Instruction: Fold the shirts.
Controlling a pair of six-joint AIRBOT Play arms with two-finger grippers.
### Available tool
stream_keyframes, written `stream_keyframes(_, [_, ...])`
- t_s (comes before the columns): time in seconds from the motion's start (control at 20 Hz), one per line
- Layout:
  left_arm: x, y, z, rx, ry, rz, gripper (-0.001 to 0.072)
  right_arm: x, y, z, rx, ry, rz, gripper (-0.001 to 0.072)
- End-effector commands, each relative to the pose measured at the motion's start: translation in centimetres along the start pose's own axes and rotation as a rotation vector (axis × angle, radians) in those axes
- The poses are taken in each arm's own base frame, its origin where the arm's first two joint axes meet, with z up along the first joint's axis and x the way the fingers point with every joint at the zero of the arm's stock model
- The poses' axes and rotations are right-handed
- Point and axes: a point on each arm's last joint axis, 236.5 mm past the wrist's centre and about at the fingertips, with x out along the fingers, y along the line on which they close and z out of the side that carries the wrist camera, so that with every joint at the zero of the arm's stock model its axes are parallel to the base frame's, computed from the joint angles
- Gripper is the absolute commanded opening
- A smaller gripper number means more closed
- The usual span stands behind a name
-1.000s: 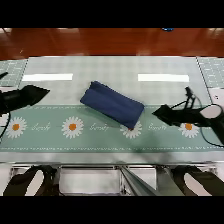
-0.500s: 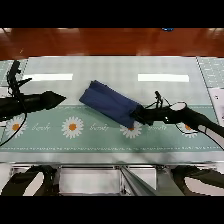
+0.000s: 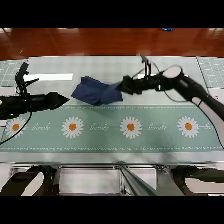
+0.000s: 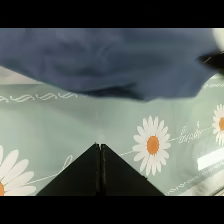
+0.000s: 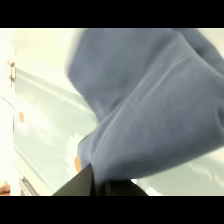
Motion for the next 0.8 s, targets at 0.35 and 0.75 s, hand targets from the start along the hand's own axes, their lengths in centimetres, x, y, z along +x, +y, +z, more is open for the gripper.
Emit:
stream_keyframes(0.35, [2.9, -5.5, -4.2, 0.116, 0.119, -0.091, 0.0025, -23.9, 0.7, 9.8, -0.025, -0.204, -0.23, 0.0035])
stream_keyframes(0.75, [3.4, -6.6, -4.5, 0.141, 0.113, -0.106, 0.0025, -40.9, -7.6, 2.1, 0.274, -0.301, -0.544, 0.0035])
